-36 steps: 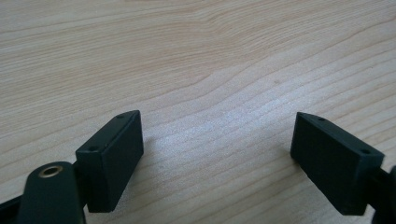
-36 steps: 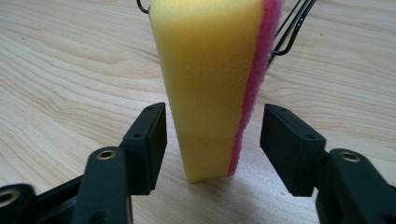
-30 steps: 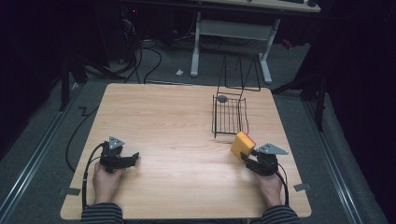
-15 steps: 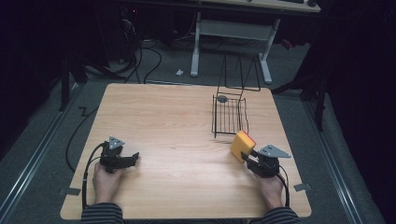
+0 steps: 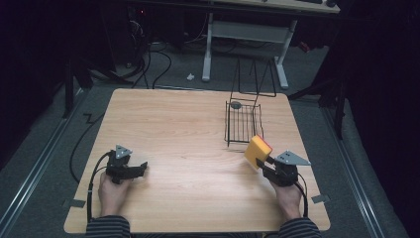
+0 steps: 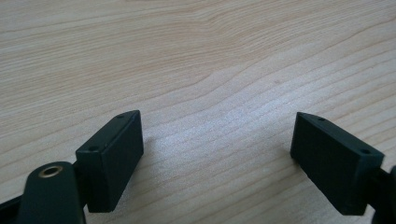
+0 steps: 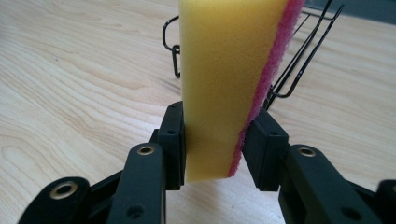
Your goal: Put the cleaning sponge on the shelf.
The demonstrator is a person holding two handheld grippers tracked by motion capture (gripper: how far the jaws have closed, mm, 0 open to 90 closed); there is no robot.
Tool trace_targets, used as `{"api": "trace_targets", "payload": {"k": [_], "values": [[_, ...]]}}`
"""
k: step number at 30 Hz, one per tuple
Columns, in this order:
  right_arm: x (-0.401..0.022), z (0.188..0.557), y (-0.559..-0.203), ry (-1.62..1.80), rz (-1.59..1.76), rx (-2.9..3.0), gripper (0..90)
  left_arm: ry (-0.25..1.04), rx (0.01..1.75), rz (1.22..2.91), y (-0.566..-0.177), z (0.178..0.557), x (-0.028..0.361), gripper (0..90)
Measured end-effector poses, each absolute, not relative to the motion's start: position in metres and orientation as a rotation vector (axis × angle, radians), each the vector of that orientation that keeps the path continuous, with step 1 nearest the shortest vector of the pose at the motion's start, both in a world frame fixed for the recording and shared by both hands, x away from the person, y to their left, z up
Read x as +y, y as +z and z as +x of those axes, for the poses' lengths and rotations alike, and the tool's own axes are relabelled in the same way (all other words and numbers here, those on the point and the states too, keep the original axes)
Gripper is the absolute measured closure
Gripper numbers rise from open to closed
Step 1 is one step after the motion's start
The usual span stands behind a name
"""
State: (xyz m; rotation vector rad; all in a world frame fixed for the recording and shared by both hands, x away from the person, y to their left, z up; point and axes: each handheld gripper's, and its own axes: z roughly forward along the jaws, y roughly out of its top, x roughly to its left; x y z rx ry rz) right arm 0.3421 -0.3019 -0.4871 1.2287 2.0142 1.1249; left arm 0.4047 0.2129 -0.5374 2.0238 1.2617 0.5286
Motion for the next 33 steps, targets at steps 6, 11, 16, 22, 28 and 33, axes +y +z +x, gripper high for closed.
{"api": "trace_targets", "payload": {"k": [6, 11, 16, 22, 28, 33], "values": [[-0.304, 0.342, -0.472, 1.139, 1.211, 1.999, 63.4, 0.529, 1.263, 2.023, -0.537, 0.405, 0.213, 17.7], [-0.306, 0.345, -0.465, 1.142, 1.199, 1.997, 63.4, 0.529, 1.263, 2.023, -0.537, 0.405, 0.213, 17.7], [-0.306, 0.351, -0.455, 1.15, 1.18, 1.99, 63.5, 0.528, 1.262, 2.023, -0.537, 0.405, 0.213, 17.7], [-0.304, 0.36, -0.442, 1.173, 1.178, 1.989, 63.5, 0.528, 1.262, 2.023, -0.537, 0.405, 0.213, 17.7], [-0.301, 0.366, -0.434, 1.181, 1.151, 1.973, 63.6, 0.528, 1.261, 2.023, -0.537, 0.405, 0.213, 17.7], [-0.3, 0.373, -0.43, 1.187, 1.159, 1.973, 63.7, 0.529, 1.263, 2.023, -0.537, 0.405, 0.213, 17.7]]}}
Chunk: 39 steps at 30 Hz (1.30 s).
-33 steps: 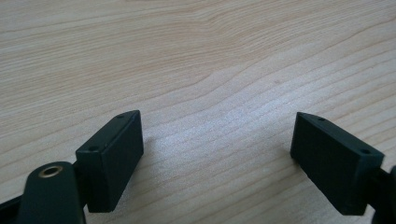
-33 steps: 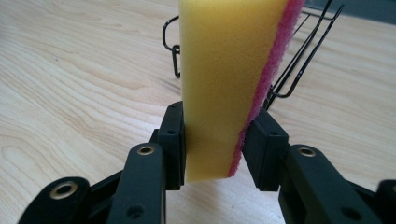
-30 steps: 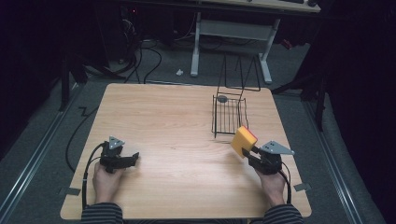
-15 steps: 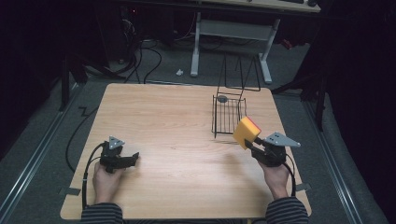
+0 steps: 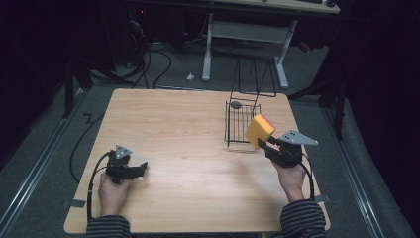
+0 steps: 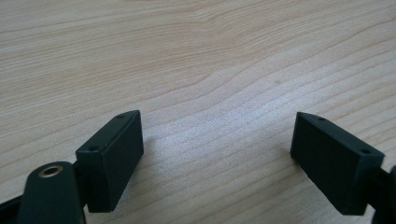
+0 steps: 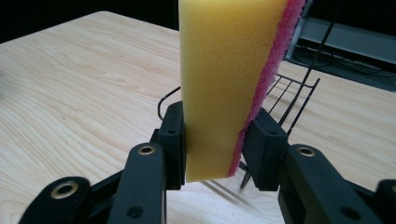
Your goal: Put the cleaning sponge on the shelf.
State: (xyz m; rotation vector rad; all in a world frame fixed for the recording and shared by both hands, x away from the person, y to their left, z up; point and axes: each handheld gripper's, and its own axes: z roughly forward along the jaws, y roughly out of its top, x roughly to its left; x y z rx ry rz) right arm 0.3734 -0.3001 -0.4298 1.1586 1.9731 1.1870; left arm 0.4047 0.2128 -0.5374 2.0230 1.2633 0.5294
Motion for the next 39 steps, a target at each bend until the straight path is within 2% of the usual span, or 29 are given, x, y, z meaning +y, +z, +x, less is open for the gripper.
{"api": "trace_targets", "payload": {"k": [25, 39], "values": [[-0.292, 0.418, -0.422, 1.168, 1.189, 1.951, 63.7, 0.529, 1.262, 2.023, -0.537, 0.405, 0.213, 17.7], [-0.286, 0.45, -0.447, 1.083, 1.264, 1.979, 63.6, 0.529, 1.263, 2.023, -0.537, 0.405, 0.213, 17.7]]}}
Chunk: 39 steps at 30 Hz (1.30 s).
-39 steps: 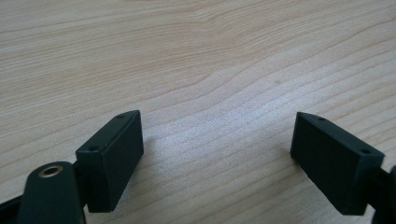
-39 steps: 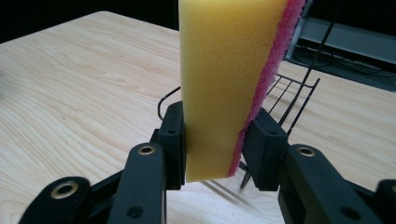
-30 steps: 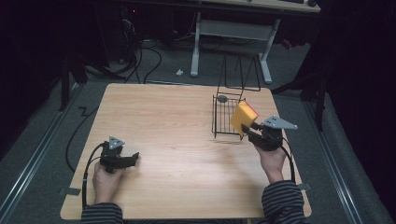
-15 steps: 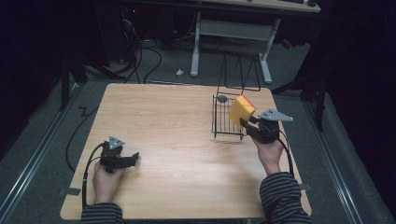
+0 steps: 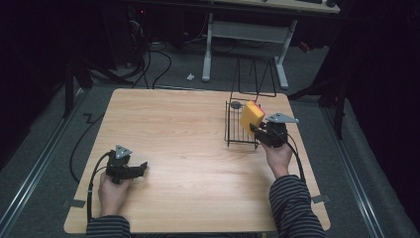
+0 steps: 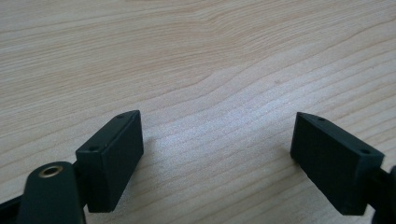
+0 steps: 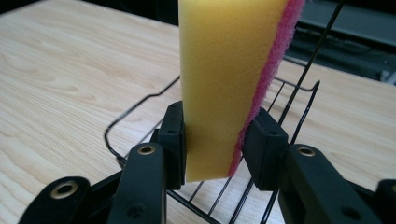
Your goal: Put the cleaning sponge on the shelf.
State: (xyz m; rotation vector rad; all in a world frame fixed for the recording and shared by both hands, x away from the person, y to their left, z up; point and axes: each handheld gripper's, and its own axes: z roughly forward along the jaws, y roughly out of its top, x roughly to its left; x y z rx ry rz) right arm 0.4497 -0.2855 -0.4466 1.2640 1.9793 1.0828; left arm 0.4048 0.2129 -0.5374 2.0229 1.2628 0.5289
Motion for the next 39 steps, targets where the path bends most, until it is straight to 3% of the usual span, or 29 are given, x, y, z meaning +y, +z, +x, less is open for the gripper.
{"api": "trace_targets", "payload": {"k": [18, 39], "values": [[-0.269, 0.487, -0.471, 0.984, 1.319, 1.99, 63.1, 0.529, 1.263, 2.023, -0.537, 0.405, 0.213, 17.6], [-0.267, 0.495, -0.479, 0.96, 1.329, 1.988, 60.7, 0.528, 1.262, 2.023, -0.537, 0.405, 0.213, 17.6]]}}
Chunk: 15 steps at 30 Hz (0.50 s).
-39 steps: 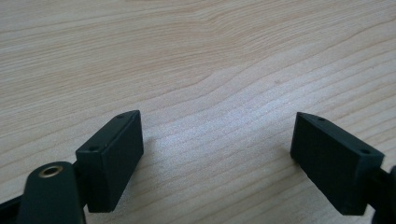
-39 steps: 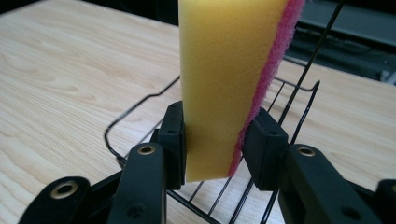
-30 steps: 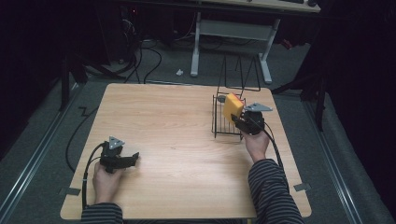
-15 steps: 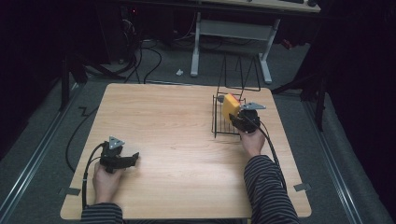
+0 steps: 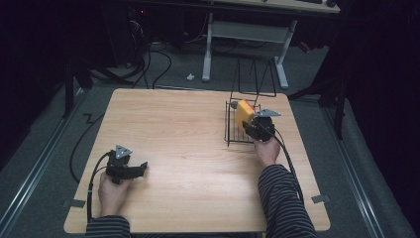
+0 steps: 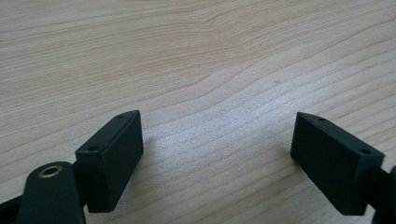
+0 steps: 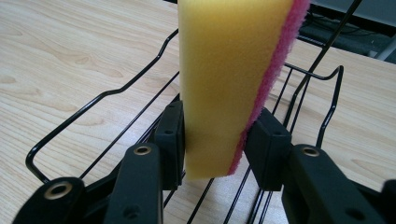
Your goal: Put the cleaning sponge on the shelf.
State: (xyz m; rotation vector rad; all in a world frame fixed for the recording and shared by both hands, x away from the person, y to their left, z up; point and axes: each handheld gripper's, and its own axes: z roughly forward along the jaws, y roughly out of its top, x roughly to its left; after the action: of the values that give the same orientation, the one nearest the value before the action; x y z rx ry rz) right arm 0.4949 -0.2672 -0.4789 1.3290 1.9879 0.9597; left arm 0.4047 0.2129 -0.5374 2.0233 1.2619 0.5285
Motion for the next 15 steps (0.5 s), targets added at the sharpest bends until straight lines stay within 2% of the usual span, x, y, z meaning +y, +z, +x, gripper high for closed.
{"api": "trace_targets", "payload": {"k": [4, 8, 10, 11, 14, 15], "values": [[-0.2681, 0.4954, -0.4791, 0.955, 1.331, 1.987, 58.1, 0.528, 1.262, 2.023, -0.5374, 0.4048, 0.2129, 17.6], [-0.2677, 0.4959, -0.481, 0.937, 1.337, 1.994, 51.9, 0.529, 1.262, 2.023, -0.5374, 0.4048, 0.213, 17.6], [-0.2691, 0.4966, -0.4817, 0.937, 1.357, 1.993, 41.8, 0.529, 1.261, 2.025, -0.5374, 0.4047, 0.213, 17.6], [-0.2691, 0.4966, -0.4817, 0.937, 1.357, 1.993, 41.8, 0.529, 1.261, 2.025, -0.5374, 0.4047, 0.213, 17.6], [-0.2725, 0.4957, -0.4814, 0.967, 1.377, 1.992, 32.4, 0.528, 1.262, 2.023, -0.5374, 0.4048, 0.213, 17.6], [-0.2725, 0.4957, -0.4814, 0.967, 1.377, 1.992, 32.4, 0.528, 1.262, 2.023, -0.5374, 0.4047, 0.213, 17.6]]}}
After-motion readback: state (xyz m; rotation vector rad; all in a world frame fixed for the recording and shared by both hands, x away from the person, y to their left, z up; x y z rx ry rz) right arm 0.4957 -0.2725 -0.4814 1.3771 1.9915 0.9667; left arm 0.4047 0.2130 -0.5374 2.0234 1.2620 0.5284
